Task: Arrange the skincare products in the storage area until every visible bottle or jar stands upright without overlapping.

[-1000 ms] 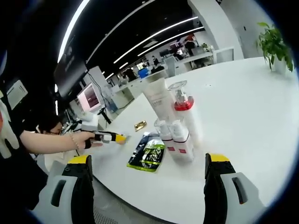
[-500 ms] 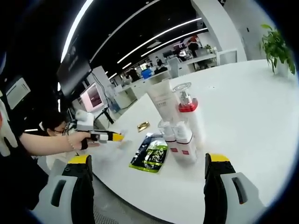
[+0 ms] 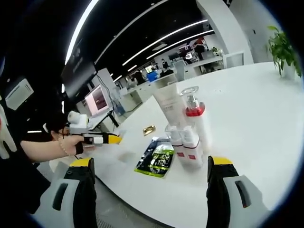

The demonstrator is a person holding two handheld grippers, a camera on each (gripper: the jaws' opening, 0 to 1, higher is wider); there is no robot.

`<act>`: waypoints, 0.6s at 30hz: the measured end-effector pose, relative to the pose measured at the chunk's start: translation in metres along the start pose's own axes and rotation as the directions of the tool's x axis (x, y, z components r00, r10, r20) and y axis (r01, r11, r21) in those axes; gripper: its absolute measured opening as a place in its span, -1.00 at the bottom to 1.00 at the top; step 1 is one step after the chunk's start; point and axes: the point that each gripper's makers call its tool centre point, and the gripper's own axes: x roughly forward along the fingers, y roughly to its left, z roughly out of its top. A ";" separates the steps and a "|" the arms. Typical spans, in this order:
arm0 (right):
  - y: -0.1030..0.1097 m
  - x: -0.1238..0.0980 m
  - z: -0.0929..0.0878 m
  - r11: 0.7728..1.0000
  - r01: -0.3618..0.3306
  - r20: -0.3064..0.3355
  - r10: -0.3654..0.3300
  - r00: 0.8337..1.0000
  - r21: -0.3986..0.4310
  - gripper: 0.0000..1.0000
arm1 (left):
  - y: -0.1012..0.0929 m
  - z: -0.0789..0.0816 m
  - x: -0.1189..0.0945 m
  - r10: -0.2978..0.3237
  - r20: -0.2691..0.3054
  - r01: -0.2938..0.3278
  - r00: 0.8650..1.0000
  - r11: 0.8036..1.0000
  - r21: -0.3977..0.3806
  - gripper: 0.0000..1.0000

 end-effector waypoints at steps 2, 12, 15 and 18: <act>0.001 0.000 0.001 1.000 -0.002 0.004 0.002 1.000 -0.001 0.96 | -0.003 0.002 -0.008 -0.001 0.012 0.002 1.000 1.000 -0.006 -0.22; 0.024 0.002 0.005 0.995 -0.098 0.006 0.098 0.995 -0.013 0.75 | -0.021 0.016 -0.032 -0.026 0.069 0.025 0.997 1.000 0.002 -0.22; 0.029 0.004 0.005 0.993 -0.120 -0.004 0.120 0.993 -0.013 0.72 | -0.027 0.022 -0.042 -0.030 0.088 0.030 0.996 1.000 0.006 -0.22; 0.034 0.007 0.005 0.989 -0.145 -0.002 0.145 0.989 0.006 0.73 | -0.031 0.025 -0.047 -0.037 0.083 0.035 0.996 0.999 0.018 -0.22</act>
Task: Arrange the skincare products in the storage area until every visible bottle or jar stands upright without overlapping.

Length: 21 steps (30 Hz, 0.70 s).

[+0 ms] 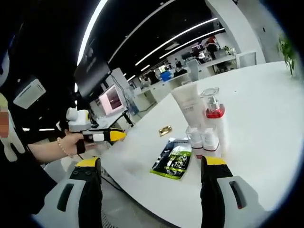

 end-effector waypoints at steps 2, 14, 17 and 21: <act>0.003 0.003 -0.002 1.000 -0.011 -0.009 0.011 1.000 -0.003 0.71 | -0.001 0.001 -0.003 0.001 0.003 -0.001 1.000 1.000 0.006 -0.22; 0.052 0.041 0.016 0.968 -0.217 0.045 0.213 0.976 0.126 0.26 | -0.026 0.002 -0.023 -0.039 0.009 0.038 0.999 0.996 0.075 -0.22; 0.063 0.054 0.021 0.961 -0.251 0.035 0.248 0.968 0.113 0.20 | -0.038 0.003 -0.029 -0.062 0.007 0.061 0.998 0.993 0.106 -0.22; 0.079 0.068 0.023 0.947 -0.300 0.016 0.300 0.954 0.115 -0.10 | -0.049 0.005 -0.034 -0.094 0.006 0.092 0.996 0.982 0.162 -0.22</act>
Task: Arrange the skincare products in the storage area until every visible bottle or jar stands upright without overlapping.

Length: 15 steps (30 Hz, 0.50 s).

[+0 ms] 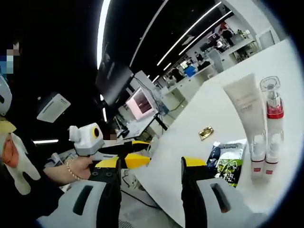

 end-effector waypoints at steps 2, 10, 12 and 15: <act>0.004 0.009 0.000 1.000 -0.020 -0.015 0.020 1.000 -0.012 -0.20 | -0.005 0.002 -0.002 -0.007 0.003 0.007 1.000 1.000 0.013 -0.21; 0.000 0.030 -0.004 0.999 -0.037 -0.042 0.038 0.998 0.033 -0.29 | -0.019 0.008 -0.007 -0.029 0.006 0.028 1.000 0.995 0.095 -0.21; 0.000 0.034 -0.006 0.999 -0.033 -0.058 0.035 0.998 0.036 -0.38 | -0.022 0.009 -0.008 -0.035 0.013 0.034 0.999 0.995 0.090 -0.21; 0.000 0.037 -0.008 0.999 -0.037 -0.072 0.039 0.997 0.036 -0.49 | -0.022 0.007 -0.007 -0.039 0.012 0.037 0.999 0.995 0.090 -0.21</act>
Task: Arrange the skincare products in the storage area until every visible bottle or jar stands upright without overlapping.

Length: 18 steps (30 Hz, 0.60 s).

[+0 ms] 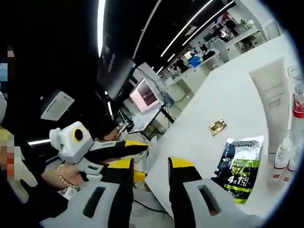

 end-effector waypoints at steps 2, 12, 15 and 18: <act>-0.001 0.001 -0.001 1.000 -0.001 -0.007 0.001 1.000 0.007 -0.55 | -0.002 0.001 0.000 -0.003 0.001 0.003 1.000 1.000 0.005 -0.21; 0.000 0.002 0.001 1.000 0.009 0.001 -0.009 1.000 0.022 -0.98 | -0.014 0.008 -0.001 -0.059 0.021 0.060 0.998 0.997 -0.041 -0.40; -0.001 -0.002 0.005 1.000 -0.009 0.032 0.008 0.999 0.029 -0.98 | -0.009 0.007 0.000 -0.055 0.029 0.057 0.998 0.995 -0.081 -0.32; -0.003 -0.004 0.006 0.999 -0.007 0.034 0.006 0.999 0.039 -0.98 | -0.005 0.010 -0.002 -0.065 0.059 0.071 0.996 0.992 -0.102 -0.13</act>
